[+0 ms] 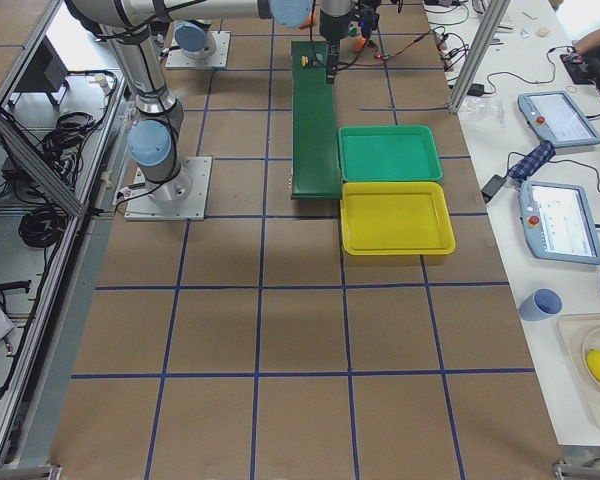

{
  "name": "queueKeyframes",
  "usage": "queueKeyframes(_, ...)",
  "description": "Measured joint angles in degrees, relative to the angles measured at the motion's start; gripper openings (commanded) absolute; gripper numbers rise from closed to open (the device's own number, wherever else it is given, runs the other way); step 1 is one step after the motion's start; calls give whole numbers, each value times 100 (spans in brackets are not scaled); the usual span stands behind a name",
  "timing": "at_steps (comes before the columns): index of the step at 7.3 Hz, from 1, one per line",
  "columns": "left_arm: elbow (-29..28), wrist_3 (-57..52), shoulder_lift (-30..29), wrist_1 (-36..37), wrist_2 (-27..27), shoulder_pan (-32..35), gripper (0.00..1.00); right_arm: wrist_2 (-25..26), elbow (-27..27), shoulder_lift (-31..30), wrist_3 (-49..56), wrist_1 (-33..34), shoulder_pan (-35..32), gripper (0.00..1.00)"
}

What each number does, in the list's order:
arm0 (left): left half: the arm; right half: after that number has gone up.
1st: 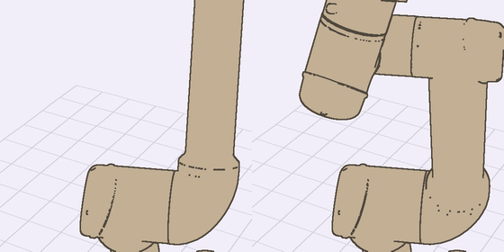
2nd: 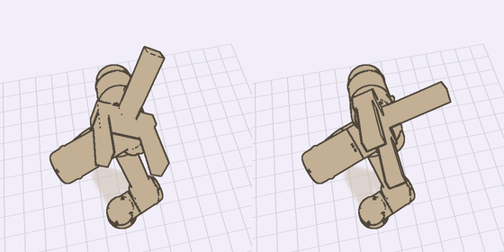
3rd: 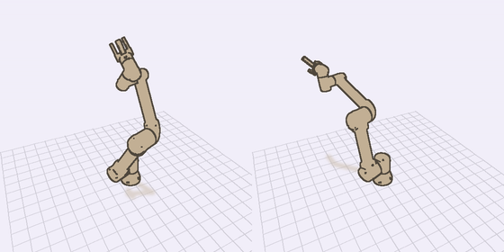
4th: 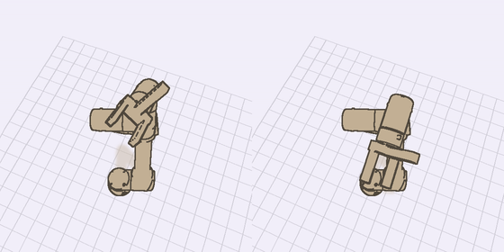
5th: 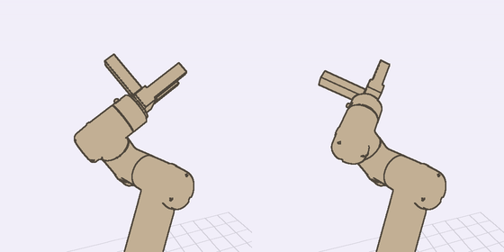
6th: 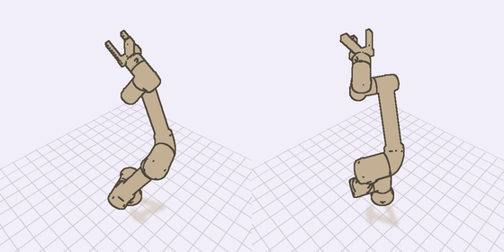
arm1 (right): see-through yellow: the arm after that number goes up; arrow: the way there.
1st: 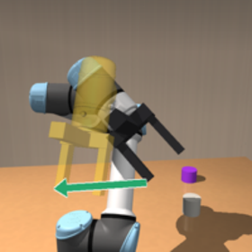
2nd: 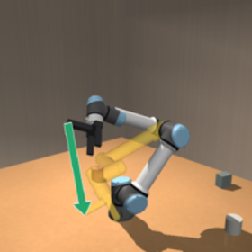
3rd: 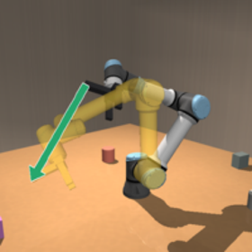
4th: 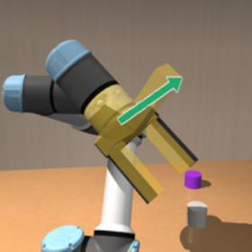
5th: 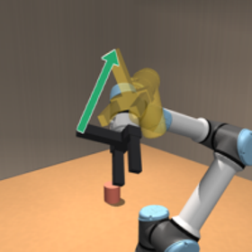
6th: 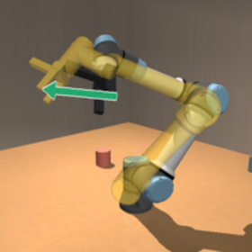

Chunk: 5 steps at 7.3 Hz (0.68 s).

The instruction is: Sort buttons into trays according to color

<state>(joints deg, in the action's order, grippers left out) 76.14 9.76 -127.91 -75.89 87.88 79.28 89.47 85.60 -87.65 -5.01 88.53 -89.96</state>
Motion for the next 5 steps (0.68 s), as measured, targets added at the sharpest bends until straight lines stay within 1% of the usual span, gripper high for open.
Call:
queueKeyframes(2, 103, 410, -46, -19, 38, -196, 100, 0, 0, -5, -6, -37, -4, 100)
queueKeyframes(3, 85, 495, -117, 123, 22, -251, 100, 0, 0, -6, -8, -51, -4, 100)
queueKeyframes(5, 42, 712, -343, 680, -133, -261, 100, 0, 0, -10, -9, -57, -4, 100)
